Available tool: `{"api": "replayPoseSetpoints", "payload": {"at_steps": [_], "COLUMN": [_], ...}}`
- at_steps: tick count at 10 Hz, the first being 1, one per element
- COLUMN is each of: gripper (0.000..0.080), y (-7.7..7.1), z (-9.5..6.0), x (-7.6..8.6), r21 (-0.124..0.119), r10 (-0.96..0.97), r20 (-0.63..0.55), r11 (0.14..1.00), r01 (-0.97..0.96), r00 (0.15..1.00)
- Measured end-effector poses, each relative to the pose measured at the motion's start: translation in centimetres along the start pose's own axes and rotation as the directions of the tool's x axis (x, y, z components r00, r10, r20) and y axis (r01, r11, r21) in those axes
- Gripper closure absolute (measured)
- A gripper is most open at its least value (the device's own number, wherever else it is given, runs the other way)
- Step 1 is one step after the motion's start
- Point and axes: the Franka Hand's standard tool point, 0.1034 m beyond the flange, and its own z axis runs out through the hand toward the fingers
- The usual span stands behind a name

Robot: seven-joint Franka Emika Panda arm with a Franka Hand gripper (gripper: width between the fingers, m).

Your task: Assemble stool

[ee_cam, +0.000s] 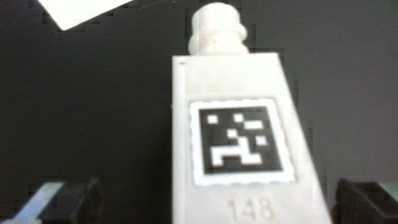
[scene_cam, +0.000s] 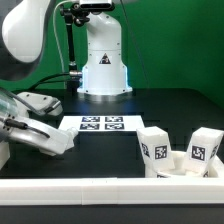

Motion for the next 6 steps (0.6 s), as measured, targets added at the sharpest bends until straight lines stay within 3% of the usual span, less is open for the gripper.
{"api": "replayPoseSetpoints", "payload": {"at_steps": [4,5,6], "gripper": [0.015,0.0262,0.0262], "y": [0.6,0.5,0.5], "z": [1.4,1.4,1.4], "x": [-0.3,-0.3,-0.2], "r21": [0.0,-0.001,-0.002], "r10": [0.013,0.013,0.013], "r20": [0.019,0.018,0.016], "r11": [1.0,1.0,1.0], "r01": [-0.013,-0.013,-0.013], "r00": [1.0,1.0,1.0]}}
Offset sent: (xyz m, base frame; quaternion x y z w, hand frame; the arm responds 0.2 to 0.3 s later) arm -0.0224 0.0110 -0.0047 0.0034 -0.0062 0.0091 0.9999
